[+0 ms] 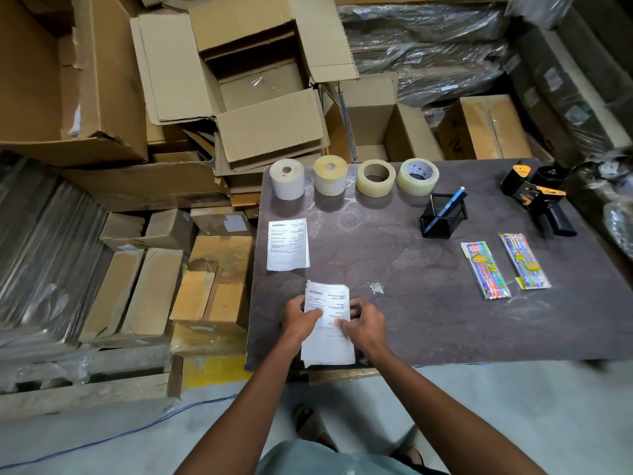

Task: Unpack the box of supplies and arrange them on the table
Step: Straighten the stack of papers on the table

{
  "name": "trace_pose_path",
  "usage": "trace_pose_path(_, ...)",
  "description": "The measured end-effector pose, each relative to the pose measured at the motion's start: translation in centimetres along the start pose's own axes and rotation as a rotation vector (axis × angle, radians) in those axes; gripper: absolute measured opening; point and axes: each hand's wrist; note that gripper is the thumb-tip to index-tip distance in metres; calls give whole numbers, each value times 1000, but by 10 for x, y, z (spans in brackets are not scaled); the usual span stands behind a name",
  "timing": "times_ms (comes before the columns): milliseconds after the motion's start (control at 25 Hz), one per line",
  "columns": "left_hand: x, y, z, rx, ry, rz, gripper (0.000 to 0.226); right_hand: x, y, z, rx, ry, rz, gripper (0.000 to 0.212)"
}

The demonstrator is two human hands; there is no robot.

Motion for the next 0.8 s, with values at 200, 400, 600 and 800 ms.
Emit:
trace_pose_path(200,3,3,6,101,69,25,39,-2,-3,-4,27,-9,-75,38)
trace_pose_path(400,-8,0,10,53,208,273,45,19,-11,0,107,-106,-386,38)
trace_pose_path(600,-36,7,12,-19,440,231,54,40,-20,-14,-127,-287,-398,25)
trace_pose_path(800,-11,27,13,17,300,64,59,0,2,-8,-77,-246,-281,27)
Point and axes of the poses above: each hand's wrist, its own z-axis away from the middle knuckle, its own y-axis out of the palm, x = y × z, and after that the axes turned 9 degrees about -y, right-handed
